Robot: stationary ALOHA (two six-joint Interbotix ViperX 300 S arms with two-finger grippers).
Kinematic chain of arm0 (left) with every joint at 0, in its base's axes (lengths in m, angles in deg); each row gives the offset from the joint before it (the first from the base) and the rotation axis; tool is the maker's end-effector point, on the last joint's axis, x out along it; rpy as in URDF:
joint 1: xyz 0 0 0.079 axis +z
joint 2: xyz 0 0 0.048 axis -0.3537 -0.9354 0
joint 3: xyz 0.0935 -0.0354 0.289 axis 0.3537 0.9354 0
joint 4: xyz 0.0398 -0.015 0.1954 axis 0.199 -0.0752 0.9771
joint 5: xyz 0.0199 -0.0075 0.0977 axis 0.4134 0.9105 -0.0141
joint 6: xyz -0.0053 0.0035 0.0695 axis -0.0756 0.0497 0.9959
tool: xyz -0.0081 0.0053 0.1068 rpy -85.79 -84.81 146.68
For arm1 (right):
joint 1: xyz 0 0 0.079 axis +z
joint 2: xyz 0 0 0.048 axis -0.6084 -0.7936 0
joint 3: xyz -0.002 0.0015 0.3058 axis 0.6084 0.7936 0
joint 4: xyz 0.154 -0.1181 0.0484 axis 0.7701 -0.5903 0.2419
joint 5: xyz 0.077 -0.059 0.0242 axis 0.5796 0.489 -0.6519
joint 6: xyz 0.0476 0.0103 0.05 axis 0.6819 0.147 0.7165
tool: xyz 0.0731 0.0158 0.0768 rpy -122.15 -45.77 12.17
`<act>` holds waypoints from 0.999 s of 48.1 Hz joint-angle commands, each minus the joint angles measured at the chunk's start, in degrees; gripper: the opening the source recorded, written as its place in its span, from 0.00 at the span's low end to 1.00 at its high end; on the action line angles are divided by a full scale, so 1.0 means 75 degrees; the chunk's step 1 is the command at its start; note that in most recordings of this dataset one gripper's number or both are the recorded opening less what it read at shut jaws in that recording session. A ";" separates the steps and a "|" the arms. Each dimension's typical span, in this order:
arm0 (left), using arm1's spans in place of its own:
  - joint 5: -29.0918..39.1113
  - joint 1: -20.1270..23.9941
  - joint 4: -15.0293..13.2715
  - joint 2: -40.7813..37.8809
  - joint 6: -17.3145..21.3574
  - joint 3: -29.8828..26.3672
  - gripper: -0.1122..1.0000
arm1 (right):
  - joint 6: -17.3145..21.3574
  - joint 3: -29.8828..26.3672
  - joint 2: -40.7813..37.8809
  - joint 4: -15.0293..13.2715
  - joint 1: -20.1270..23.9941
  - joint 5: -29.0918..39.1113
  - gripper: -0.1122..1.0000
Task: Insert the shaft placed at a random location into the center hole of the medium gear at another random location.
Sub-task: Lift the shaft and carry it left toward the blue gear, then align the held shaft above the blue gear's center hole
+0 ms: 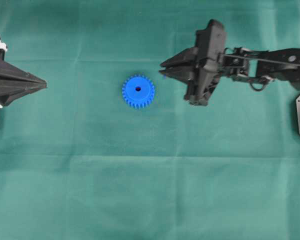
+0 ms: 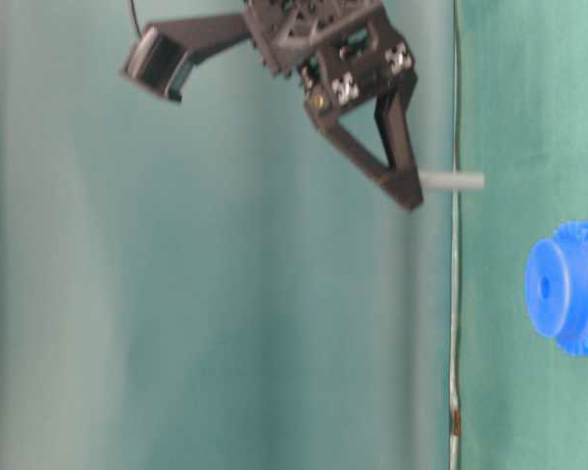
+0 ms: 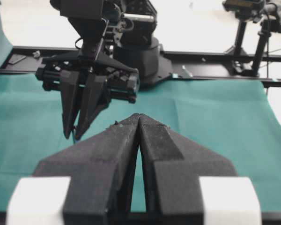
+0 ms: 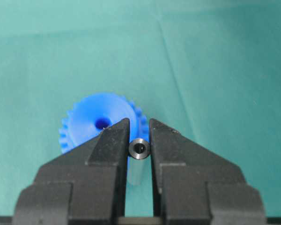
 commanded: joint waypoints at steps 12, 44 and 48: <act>-0.0047 0.0000 0.0023 -0.0035 0.0000 -0.0164 0.10 | -0.0047 -0.1184 -0.0656 0.0000 0.0199 0.0316 0.23; -0.0047 0.0000 0.0012 -0.0035 0.0000 -0.0164 0.10 | -0.0035 -0.1781 -0.1148 0.0023 0.0340 0.0434 0.23; -0.0047 0.0000 0.0023 -0.0047 0.0000 -0.0164 0.10 | -0.0035 -0.1793 -0.1148 0.0035 0.0340 0.0434 0.23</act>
